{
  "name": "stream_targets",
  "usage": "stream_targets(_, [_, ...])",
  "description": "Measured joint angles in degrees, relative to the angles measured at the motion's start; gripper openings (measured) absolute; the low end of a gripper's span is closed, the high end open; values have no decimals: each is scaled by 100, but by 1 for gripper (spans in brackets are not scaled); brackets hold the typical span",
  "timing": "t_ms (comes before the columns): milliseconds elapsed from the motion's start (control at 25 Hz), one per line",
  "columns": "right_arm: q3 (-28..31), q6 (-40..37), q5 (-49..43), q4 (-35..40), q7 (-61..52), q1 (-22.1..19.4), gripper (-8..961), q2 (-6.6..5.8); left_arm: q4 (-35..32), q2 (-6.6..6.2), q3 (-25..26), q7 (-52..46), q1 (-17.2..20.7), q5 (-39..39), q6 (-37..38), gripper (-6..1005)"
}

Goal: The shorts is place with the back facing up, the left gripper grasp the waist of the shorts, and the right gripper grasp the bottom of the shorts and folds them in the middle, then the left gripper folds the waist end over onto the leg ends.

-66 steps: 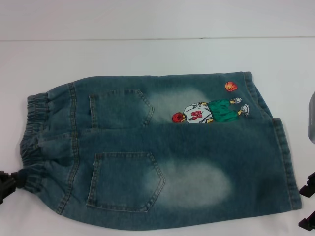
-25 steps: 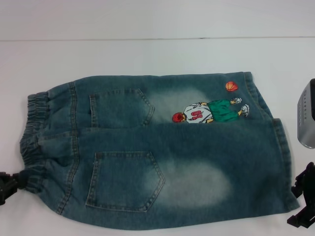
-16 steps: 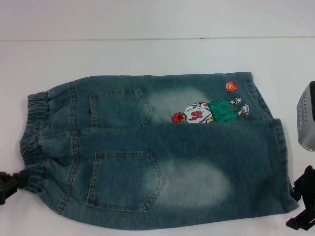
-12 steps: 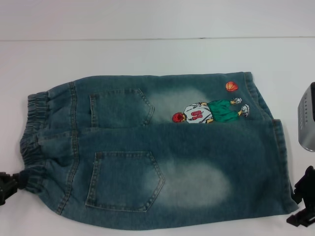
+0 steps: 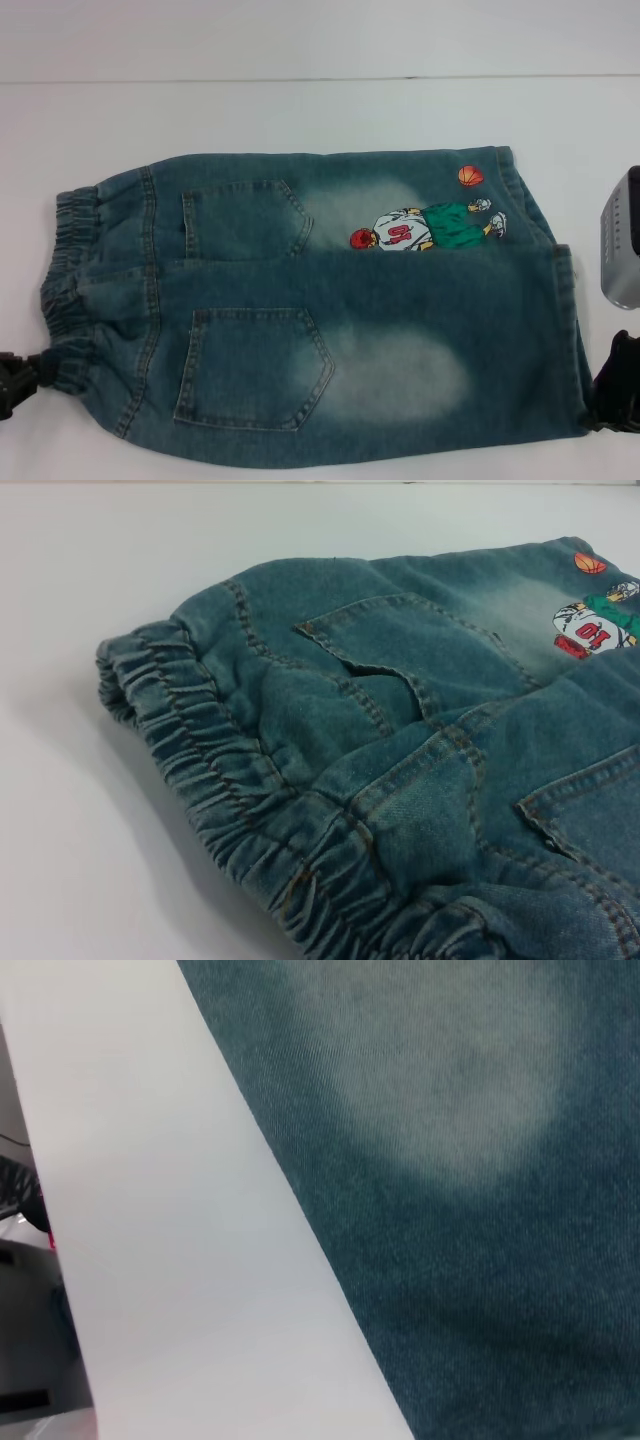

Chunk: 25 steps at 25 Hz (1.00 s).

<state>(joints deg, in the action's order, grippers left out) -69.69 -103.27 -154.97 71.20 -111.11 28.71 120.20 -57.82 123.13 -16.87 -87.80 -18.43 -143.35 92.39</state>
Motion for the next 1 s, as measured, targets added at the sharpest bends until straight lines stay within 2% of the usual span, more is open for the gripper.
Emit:
stream_targets(160, [-89,-5,65,64,87,-61,60,0,8,0,0,0,11,0,-3,53])
stream_targets(320, [-98,5,130,211,208,-161,43,-4,15,-3,14,-8,25,0,6,53])
stream_targets(480, [134,43,240,390,532,-289,35,-14,17,-8,98,-26,37,6,79,53])
stream_targets(600, [661,-158,422,535,927,-317,35,-34,16,-55,335,-39,32,100,291,54])
stream_targets(760, [1747,-480,692,654,1537,-192,34,-89,-23,-230,925,-131,-24,331,865,54])
stream_targets(880, [2394,-555,917,658,1940,-92,34,-129,-64,-302,1176,-186,-52,516,1043,54])
stream_targets(1000, [2733,-450,1235,656,2146,-60,34,-134,-99,-293,1205,-194,-57,681,1042,54])
